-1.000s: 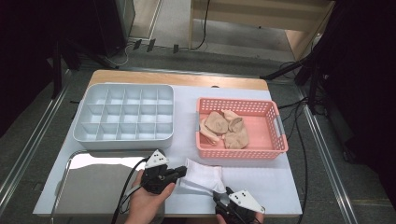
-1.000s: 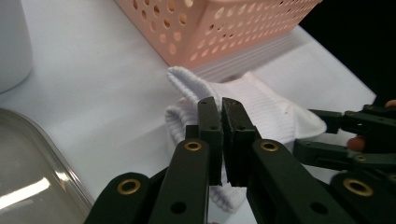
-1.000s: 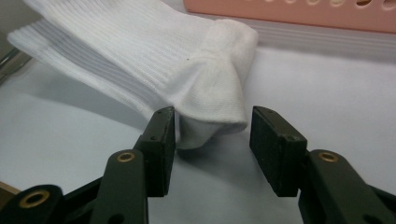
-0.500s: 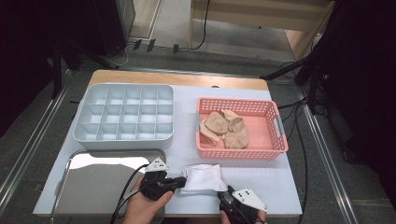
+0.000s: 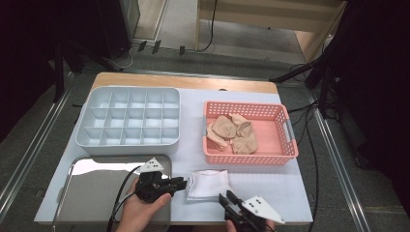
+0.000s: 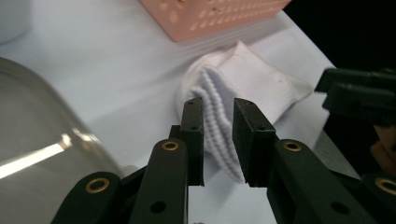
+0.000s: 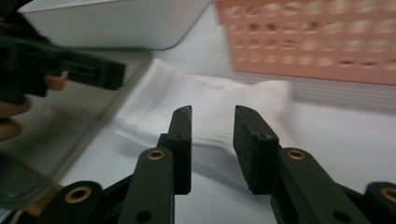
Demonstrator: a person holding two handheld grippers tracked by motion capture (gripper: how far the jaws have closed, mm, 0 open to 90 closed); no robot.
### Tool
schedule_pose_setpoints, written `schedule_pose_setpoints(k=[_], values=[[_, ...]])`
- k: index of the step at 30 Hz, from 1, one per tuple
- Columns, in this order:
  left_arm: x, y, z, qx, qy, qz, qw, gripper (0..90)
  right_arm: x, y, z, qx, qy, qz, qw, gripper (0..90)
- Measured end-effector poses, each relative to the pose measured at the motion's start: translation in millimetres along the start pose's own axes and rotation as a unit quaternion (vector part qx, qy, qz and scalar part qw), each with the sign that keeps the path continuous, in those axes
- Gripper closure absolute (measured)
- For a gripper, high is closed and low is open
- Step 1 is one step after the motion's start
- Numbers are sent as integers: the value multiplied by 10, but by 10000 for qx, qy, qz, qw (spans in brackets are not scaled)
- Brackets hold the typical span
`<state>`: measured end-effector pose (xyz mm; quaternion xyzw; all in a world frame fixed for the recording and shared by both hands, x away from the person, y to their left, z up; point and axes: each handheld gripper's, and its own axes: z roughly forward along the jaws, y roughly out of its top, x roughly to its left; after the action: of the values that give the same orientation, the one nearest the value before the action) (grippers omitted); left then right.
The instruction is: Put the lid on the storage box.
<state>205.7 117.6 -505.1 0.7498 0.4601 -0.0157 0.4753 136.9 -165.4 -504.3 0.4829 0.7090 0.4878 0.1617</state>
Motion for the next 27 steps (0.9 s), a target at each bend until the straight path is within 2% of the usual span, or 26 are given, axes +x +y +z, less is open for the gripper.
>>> schedule_pose_setpoints(k=[4, 8, 14, 17, 20, 23, 27], values=[[27, -3, -31, -53, 204, 31, 9998, 751, 240, 2, 254, 129, 227, -199, 9995, 651], [63, -3, -66, -90, 223, -15, 9997, 757, 401, 36, 445, 99, 152, -173, 9997, 566], [83, 0, -95, -139, 221, -41, 9997, 765, 503, 115, 603, 41, -76, 52, 9999, 529], [84, -2, -90, -141, 217, -52, 9997, 768, 520, 130, 692, 168, -195, 109, 9996, 575], [85, -3, -96, -137, 221, -47, 9997, 770, 517, 110, 762, 331, -249, 119, 9991, 701], [89, -4, -101, -158, 211, -61, 9996, 771, 497, 110, 734, 280, -184, 144, 9993, 819], [86, -5, -97, -151, 213, -52, 9996, 772, 496, 121, 648, 188, -30, 104, 9998, 847]])
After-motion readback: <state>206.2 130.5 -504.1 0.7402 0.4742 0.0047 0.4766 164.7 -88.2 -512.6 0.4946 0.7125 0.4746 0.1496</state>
